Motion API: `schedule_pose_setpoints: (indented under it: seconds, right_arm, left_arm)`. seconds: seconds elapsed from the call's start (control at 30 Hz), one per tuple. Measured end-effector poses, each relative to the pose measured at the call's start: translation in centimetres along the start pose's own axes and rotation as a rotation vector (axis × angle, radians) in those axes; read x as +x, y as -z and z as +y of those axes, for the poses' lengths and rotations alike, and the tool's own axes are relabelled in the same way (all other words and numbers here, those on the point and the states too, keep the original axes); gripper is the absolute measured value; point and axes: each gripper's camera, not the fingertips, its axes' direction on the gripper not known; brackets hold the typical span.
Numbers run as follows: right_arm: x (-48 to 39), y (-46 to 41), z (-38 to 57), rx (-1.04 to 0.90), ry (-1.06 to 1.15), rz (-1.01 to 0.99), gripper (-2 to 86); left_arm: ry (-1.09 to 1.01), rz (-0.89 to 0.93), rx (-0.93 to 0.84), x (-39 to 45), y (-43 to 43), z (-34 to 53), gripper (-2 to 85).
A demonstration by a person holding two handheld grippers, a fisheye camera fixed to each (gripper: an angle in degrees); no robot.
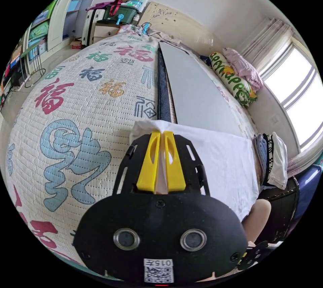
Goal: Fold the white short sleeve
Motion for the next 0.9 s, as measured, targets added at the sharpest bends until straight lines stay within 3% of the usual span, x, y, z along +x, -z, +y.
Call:
schedule_pose_setpoints:
  seconds: [0.17,0.37,0.63,0.73,0.9]
  right_arm:
    - [1.2,5.4,-3.3,-0.016,-0.068,-0.047,4.1]
    - [4.5,19.0,-1.7,0.154,-0.241,-0.088,6.3]
    - [15.8,33.2,8.6,0.288,-0.799,-0.008,5.2]
    - [18.0,38.0,11.2,0.343,-0.924,0.015,6.1]
    - [21.5,44.2,12.6,0.396,-1.013,0.037,7.4]
  left_arm:
    - [-0.028,-0.049,-0.079,0.0,3.7,-4.4,6.6]
    - [-0.162,-0.006,0.07,2.2,17.2,-6.8,7.1]
    - [-0.44,0.183,0.092,9.8,28.2,-5.8,7.2]
    - [-0.516,0.292,0.081,15.1,31.2,-6.7,7.3]
    - [-0.72,0.401,0.034,31.8,33.9,-4.5,8.2]
